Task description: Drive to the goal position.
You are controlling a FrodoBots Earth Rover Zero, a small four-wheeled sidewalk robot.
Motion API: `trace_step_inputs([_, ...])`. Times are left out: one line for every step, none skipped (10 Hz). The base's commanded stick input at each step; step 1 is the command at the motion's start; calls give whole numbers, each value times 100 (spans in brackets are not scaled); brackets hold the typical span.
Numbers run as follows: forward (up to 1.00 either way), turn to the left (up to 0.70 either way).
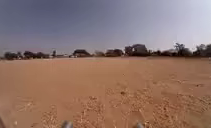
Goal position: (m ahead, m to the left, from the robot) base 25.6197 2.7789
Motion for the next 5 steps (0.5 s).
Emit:
trace_step_inputs([70,0])
trace_step_inputs([70,0])
trace_step_inputs([70,0])
trace_step_inputs([70,0])
trace_step_inputs([70,-3])
